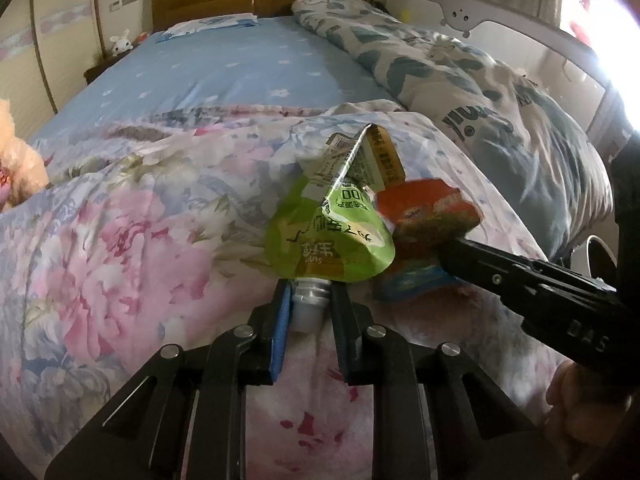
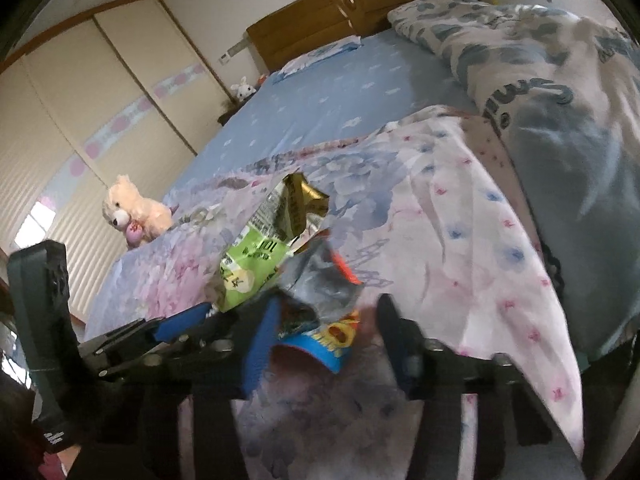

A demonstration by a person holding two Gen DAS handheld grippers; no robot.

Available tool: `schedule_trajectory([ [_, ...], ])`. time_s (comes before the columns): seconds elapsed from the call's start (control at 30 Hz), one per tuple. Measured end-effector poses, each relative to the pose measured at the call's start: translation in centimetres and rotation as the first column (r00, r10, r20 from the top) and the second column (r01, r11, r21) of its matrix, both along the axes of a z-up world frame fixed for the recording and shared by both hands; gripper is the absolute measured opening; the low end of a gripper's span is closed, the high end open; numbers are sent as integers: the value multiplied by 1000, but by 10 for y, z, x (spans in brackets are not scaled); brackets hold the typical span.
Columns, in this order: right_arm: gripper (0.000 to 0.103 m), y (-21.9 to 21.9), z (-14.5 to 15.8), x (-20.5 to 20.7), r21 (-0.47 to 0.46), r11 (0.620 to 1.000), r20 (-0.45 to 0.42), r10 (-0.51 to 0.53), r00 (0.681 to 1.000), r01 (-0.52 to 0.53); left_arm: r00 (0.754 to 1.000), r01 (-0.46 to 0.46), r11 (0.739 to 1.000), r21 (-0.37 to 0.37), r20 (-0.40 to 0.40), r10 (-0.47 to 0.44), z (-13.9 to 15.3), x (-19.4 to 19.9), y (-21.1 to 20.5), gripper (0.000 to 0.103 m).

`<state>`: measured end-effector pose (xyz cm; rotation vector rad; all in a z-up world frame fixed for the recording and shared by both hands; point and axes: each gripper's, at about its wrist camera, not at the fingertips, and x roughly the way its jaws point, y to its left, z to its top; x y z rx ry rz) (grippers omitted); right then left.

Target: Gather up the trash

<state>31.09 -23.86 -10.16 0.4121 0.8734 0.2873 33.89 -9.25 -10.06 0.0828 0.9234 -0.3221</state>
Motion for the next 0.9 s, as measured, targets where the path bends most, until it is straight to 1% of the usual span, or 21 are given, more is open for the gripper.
schedule_trajectory([
  [0.03, 24, 1, 0, 0, 2, 1000, -1, 6, 1000, -6, 1000, 1, 1000, -4, -1, -1, 0, -2, 1, 18],
  [0.07, 16, 1, 0, -2, 4, 1000, -3, 11, 1000, -11, 1000, -1, 1000, -7, -2, 1, 0, -4, 1, 18],
  [0.17, 12, -3, 0, -10, 23, 1000, -1, 9, 1000, -9, 1000, -6, 1000, -21, -6, 6, 1, -15, 7, 18],
  [0.3, 9, -8, 1, -26, 38, 999, 0, -2, 1000, 2, 1000, -12, 999, -49, -19, 11, 3, -41, 17, 18],
  [0.43, 8, -9, 5, -50, 49, 999, 4, 11, 1000, -11, 1000, -13, 998, -55, -24, 11, 5, -70, 27, 18],
  [0.7, 7, -7, 11, -98, 48, 998, 3, 32, 999, -32, 998, -40, 995, -90, -43, 36, 8, -128, 57, 18],
  [0.73, 8, -7, 11, -104, 49, 998, 2, 29, 1000, -30, 998, -41, 995, -93, -47, 37, 8, -132, 60, 18],
  [0.77, 14, -8, 11, -108, 49, 999, 4, 25, 1000, -25, 998, -41, 994, -98, -56, 36, 6, -137, 63, 18],
  [0.8, 15, -8, 11, -112, 41, 999, 7, 13, 1000, -13, 997, -41, 994, -105, -65, 34, 5, -140, 65, 19],
  [0.83, 24, -8, 12, -117, 36, 999, 6, 5, 1000, -5, 997, -43, 993, -114, -73, 35, 5, -144, 69, 19],
  [0.87, 42, -8, 13, -119, 41, 999, 9, 1, 1000, -1, 997, -46, 992, -118, -74, 38, 4, -147, 72, 20],
  [0.9, 52, -8, 14, -122, 47, 999, 15, -2, 1000, 2, 996, -49, 991, -124, -76, 39, 4, -150, 74, 21],
])
